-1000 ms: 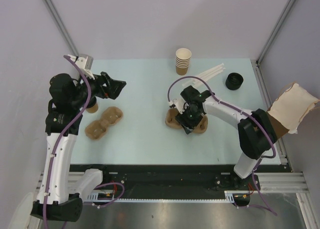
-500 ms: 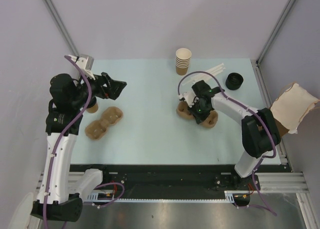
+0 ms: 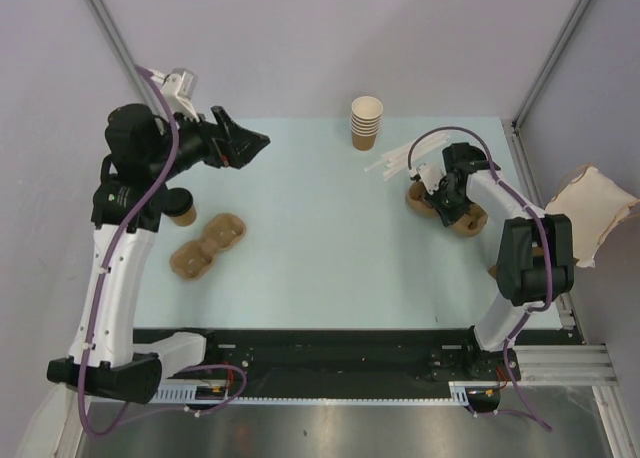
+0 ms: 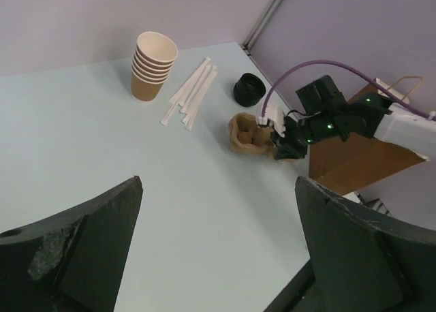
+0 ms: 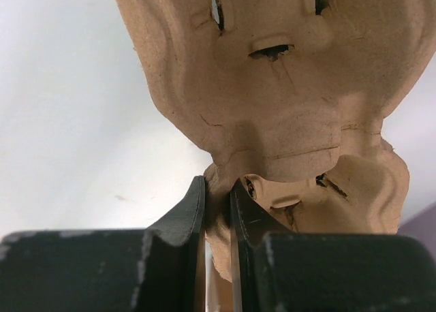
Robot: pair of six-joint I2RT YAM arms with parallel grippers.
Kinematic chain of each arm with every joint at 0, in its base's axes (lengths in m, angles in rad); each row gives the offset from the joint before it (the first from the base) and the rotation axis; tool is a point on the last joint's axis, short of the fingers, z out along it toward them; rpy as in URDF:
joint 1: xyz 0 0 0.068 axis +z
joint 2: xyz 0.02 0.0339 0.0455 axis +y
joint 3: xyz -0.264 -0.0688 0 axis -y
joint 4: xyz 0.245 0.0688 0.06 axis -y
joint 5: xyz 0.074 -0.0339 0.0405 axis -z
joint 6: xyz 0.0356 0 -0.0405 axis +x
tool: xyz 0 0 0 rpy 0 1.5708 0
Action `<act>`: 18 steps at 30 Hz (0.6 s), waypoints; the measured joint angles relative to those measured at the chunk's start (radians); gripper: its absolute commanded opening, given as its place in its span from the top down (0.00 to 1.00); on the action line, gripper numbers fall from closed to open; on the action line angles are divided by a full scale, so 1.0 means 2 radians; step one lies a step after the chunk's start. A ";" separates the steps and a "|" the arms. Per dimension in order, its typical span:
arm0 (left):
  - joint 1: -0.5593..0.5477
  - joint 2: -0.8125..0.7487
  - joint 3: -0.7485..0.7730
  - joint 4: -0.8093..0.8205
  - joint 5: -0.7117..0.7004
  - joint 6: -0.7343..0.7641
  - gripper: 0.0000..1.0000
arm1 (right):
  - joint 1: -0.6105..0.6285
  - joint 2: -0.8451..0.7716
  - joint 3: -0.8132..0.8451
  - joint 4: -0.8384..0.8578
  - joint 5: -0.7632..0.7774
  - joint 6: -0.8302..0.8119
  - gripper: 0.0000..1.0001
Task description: Pack the takeout coffee
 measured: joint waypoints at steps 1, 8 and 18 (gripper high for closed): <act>-0.002 0.008 0.013 -0.004 -0.001 -0.003 0.01 | -0.005 0.004 0.006 0.002 0.000 -0.005 0.93; -0.013 0.064 0.109 -0.042 -0.016 -0.037 0.00 | -0.024 0.047 0.046 0.018 0.004 -0.019 0.93; -0.014 0.072 0.154 -0.058 -0.027 -0.069 0.00 | -0.024 0.065 0.069 0.017 0.009 -0.028 0.92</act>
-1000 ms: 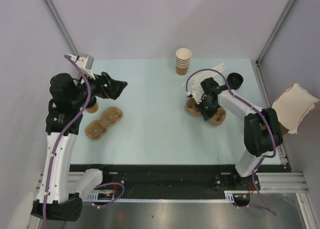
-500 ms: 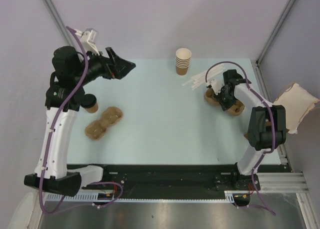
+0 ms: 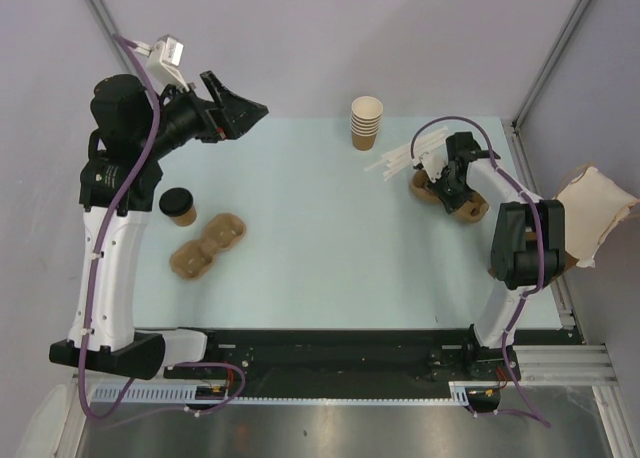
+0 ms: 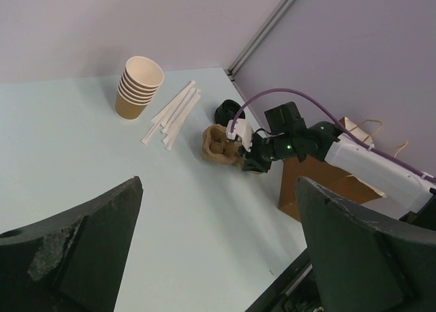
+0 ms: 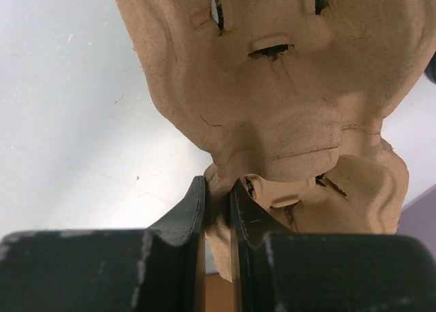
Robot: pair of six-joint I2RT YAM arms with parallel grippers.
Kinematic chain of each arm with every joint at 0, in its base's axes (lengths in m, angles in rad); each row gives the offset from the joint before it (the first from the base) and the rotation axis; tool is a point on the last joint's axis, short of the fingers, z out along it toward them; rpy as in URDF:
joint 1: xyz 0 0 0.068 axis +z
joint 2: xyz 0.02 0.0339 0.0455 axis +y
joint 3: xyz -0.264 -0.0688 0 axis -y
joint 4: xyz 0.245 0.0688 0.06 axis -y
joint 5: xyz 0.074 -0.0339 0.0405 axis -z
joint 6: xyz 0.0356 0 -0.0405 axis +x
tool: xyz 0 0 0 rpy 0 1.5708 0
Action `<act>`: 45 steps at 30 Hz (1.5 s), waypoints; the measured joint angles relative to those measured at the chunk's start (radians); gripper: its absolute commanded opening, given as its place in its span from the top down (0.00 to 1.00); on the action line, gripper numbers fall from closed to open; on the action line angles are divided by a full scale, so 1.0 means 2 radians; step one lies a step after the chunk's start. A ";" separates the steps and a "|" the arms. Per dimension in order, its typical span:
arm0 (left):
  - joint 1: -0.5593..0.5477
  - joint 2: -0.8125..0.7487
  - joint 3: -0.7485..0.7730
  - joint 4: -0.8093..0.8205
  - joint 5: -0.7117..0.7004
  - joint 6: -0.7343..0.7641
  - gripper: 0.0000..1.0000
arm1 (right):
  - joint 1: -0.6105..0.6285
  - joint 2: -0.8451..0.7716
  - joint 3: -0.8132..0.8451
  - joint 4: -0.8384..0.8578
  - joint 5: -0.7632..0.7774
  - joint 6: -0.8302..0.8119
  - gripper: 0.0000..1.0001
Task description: Pack the takeout coffee
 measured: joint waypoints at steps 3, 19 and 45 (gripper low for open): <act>0.000 0.000 0.000 -0.002 0.000 -0.002 0.00 | -0.002 0.000 0.004 -0.001 0.000 -0.002 0.92; 0.000 -0.035 -0.132 -0.001 -0.076 0.068 0.00 | -0.021 0.001 0.020 -0.028 -0.006 -0.017 0.26; 0.000 -0.210 -0.249 0.055 -0.019 0.218 0.01 | -0.224 -0.405 0.079 -0.285 -0.047 -0.077 0.00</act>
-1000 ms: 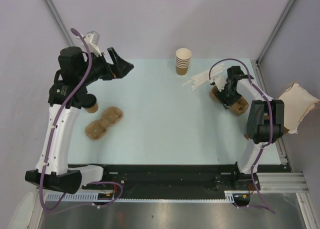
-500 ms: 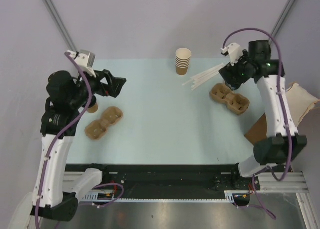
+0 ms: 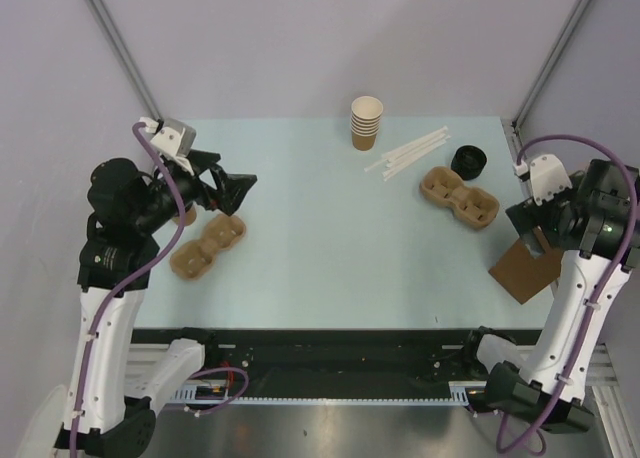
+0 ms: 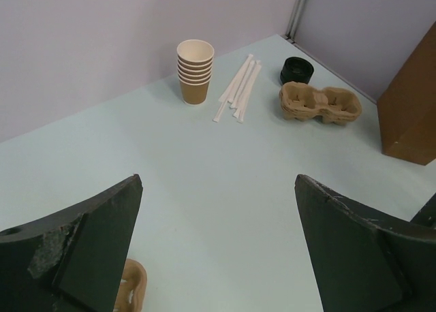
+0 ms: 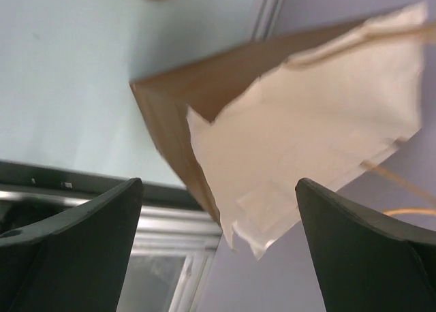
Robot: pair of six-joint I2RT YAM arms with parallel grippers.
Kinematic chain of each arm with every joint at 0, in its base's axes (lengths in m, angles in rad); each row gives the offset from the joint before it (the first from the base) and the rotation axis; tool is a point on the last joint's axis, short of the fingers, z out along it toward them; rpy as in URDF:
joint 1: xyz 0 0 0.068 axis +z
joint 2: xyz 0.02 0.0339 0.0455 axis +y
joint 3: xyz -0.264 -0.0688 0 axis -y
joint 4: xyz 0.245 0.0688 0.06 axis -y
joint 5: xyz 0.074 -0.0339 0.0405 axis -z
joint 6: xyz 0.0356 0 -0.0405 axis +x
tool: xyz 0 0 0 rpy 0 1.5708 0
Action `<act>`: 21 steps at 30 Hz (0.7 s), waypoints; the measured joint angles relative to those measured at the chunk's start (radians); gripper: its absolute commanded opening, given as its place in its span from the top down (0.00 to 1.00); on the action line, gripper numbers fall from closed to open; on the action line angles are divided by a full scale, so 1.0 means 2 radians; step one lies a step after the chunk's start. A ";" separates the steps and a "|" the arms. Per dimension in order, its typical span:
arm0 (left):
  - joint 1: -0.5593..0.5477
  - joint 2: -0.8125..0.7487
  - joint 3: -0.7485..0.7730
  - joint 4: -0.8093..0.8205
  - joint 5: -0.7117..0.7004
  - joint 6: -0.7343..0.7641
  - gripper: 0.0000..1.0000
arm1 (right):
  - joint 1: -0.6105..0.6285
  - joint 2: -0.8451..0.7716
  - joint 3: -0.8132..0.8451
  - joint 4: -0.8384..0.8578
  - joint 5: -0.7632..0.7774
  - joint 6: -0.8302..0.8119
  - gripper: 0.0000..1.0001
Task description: Pack the takeout coffee
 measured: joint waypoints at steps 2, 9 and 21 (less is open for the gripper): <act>0.000 0.003 0.000 0.000 0.007 0.000 0.01 | -0.034 -0.004 -0.027 -0.003 0.001 -0.020 0.00; 0.000 -0.005 0.000 -0.003 0.019 0.001 0.01 | -0.151 0.057 -0.073 -0.010 -0.030 -0.093 0.06; 0.000 -0.012 0.000 -0.019 0.015 0.008 0.01 | -0.160 0.076 -0.074 -0.012 -0.117 -0.175 1.00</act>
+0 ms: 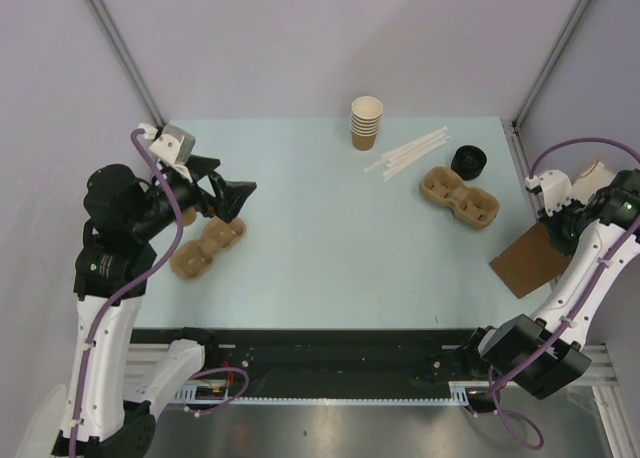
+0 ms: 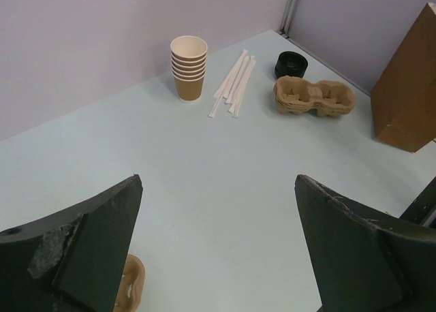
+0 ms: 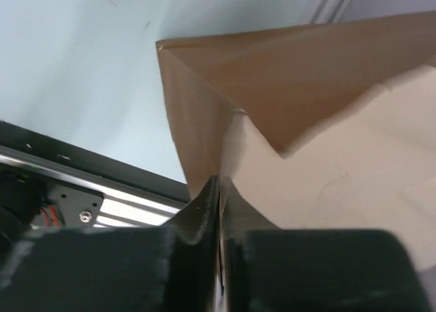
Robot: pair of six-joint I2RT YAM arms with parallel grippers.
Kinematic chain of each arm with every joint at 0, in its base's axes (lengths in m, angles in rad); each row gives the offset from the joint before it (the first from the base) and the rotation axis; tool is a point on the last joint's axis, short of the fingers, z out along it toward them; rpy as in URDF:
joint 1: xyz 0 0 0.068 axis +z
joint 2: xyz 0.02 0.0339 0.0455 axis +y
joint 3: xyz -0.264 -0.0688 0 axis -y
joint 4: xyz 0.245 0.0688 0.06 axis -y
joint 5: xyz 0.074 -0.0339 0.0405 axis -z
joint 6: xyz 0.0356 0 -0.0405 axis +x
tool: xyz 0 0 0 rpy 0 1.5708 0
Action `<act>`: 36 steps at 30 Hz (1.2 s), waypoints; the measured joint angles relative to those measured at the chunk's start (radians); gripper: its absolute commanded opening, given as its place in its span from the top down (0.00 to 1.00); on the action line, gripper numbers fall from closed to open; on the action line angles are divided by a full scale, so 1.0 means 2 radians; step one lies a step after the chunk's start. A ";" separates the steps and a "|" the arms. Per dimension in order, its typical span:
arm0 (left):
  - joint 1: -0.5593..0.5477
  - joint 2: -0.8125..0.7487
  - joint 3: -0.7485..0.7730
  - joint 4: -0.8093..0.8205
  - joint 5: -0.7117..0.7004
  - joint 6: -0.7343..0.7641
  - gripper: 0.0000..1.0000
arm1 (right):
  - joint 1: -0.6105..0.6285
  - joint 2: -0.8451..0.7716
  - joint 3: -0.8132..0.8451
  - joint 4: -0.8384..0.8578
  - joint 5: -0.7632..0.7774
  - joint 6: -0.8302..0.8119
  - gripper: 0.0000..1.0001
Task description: Pack the takeout coffee
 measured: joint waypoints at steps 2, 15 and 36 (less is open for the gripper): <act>0.000 0.000 0.000 -0.002 0.000 0.000 0.00 | 0.000 -0.010 0.000 0.000 -0.005 -0.003 1.00; 0.000 0.000 0.000 -0.005 -0.010 0.000 0.01 | 0.020 -0.101 0.179 -0.012 -0.079 0.050 1.00; 0.076 0.067 0.002 -0.099 -0.011 0.016 0.00 | 0.648 0.041 0.149 0.074 0.082 0.279 1.00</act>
